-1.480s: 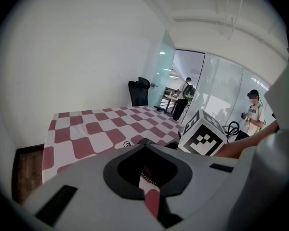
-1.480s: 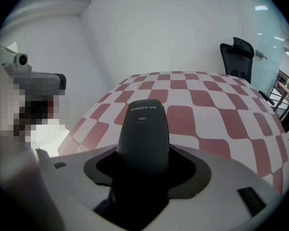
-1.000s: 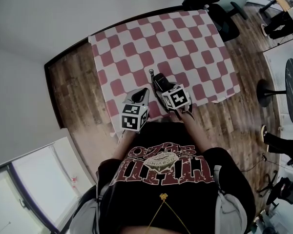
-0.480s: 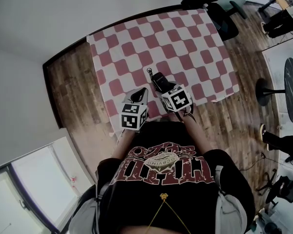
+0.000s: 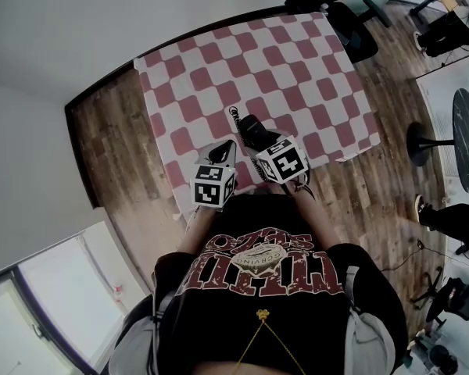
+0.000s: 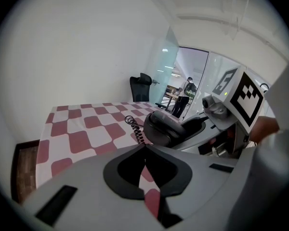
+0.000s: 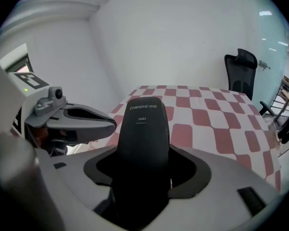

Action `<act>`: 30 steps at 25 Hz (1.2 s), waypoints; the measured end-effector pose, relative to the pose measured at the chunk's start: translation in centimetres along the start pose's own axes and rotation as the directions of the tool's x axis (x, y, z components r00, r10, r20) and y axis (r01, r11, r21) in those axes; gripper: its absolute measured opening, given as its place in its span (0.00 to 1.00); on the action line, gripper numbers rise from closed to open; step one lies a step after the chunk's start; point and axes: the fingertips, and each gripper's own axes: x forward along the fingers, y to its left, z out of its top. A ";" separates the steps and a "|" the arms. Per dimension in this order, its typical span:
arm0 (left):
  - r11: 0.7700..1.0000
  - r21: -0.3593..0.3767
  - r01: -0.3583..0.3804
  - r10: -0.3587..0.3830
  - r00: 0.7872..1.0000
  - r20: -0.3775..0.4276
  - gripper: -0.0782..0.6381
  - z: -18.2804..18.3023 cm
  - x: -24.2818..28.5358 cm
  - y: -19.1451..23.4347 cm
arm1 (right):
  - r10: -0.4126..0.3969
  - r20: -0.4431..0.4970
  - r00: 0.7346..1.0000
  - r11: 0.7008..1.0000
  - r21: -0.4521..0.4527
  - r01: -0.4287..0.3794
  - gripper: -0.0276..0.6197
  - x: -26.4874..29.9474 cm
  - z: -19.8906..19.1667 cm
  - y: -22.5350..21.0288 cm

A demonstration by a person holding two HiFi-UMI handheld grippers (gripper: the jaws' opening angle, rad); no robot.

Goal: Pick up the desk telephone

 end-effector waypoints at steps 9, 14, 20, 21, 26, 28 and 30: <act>1.000 0.006 0.003 -0.003 1.000 -0.011 0.12 -0.3 0.4 -0.3 | 0.011 0.008 1.000 0.999 -0.048 -0.011 0.49 -1.9 1.3 0.9; 1.000 0.010 0.003 -0.002 1.000 -0.017 0.12 -0.5 0.5 -0.3 | 0.028 0.014 1.000 0.998 -0.065 -0.027 0.49 -2.8 2.1 1.6; 1.000 0.010 -0.005 0.005 1.000 -0.022 0.12 -0.5 0.7 0.0 | 0.044 0.020 0.999 0.996 -0.081 -0.042 0.49 -3.8 3.0 2.2; 1.000 0.009 -0.006 0.006 1.000 -0.022 0.12 -0.5 0.8 0.0 | 0.047 0.020 0.999 0.995 -0.084 -0.045 0.49 -4.0 3.0 2.3; 1.000 0.014 -0.011 0.011 0.999 -0.030 0.12 -0.7 1.1 0.1 | 0.054 0.022 0.998 0.995 -0.091 -0.052 0.49 -5.1 3.5 2.7; 1.000 0.014 -0.009 0.010 0.999 -0.037 0.12 -0.8 1.1 0.1 | 0.054 0.024 0.998 0.994 -0.093 -0.051 0.49 -5.5 3.8 2.8; 1.000 0.013 -0.009 0.010 0.999 -0.042 0.12 -0.8 1.1 0.1 | 0.056 0.029 0.998 0.994 -0.091 -0.053 0.49 -6.0 4.0 2.9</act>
